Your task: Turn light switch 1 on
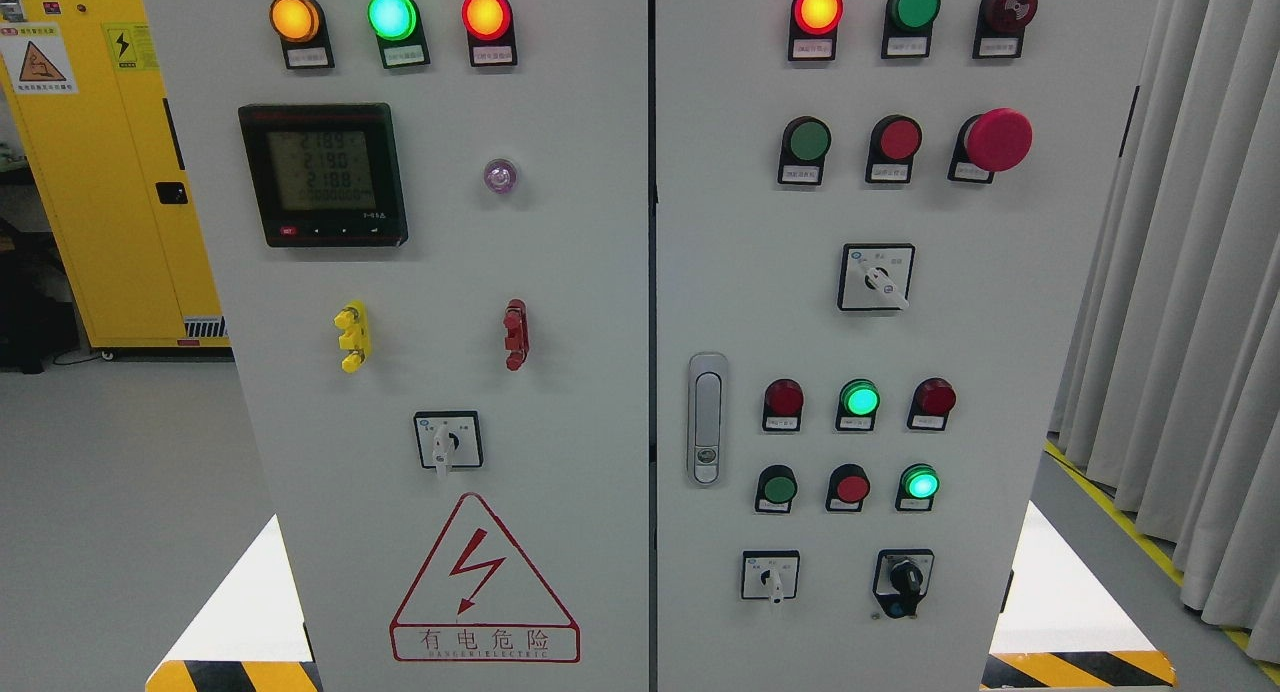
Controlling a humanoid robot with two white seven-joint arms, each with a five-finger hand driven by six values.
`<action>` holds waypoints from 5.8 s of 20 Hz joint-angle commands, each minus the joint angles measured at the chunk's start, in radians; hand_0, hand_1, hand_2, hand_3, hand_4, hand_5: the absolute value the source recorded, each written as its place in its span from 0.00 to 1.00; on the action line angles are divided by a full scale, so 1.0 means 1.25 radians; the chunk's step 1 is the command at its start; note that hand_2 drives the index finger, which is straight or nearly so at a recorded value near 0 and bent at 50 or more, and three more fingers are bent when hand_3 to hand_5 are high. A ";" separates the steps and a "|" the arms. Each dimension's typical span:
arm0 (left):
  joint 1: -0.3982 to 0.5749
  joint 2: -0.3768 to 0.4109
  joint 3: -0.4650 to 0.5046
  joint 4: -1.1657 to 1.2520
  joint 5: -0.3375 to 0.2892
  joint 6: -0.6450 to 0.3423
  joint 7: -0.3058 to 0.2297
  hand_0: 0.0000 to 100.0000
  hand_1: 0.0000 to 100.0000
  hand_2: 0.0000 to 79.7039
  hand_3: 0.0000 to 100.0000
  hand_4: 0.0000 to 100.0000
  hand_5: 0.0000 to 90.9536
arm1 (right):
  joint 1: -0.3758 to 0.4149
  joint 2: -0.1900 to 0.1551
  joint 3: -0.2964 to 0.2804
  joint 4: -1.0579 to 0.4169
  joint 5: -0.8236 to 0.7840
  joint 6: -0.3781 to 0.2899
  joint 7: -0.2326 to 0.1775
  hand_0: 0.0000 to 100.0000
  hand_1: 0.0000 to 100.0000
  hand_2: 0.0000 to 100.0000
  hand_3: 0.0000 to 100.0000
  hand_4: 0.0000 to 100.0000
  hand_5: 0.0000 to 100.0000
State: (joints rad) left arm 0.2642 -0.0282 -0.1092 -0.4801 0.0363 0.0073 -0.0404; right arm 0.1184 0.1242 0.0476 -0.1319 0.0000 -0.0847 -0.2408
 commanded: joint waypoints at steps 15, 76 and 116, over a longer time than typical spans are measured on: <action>0.142 0.074 0.055 -0.945 -0.087 -0.175 0.034 0.10 0.01 0.01 0.29 0.27 0.00 | 0.000 0.000 0.000 0.000 -0.023 0.000 0.000 0.00 0.50 0.04 0.00 0.00 0.00; -0.343 -0.076 -0.062 -1.225 -0.232 0.291 0.443 0.21 0.62 0.67 0.69 0.74 0.74 | 0.000 0.000 0.000 0.000 -0.023 0.000 0.000 0.00 0.50 0.04 0.00 0.00 0.00; -0.494 -0.094 -0.013 -1.138 -0.224 0.389 0.459 0.09 0.70 0.74 0.76 0.77 0.79 | 0.000 0.000 0.000 0.000 -0.023 0.000 0.000 0.00 0.50 0.04 0.00 0.00 0.00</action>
State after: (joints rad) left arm -0.3422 -0.1419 -0.1254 -1.9141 -0.2428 0.4886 0.5332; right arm 0.1182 0.1243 0.0476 -0.1319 0.0000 -0.0847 -0.2409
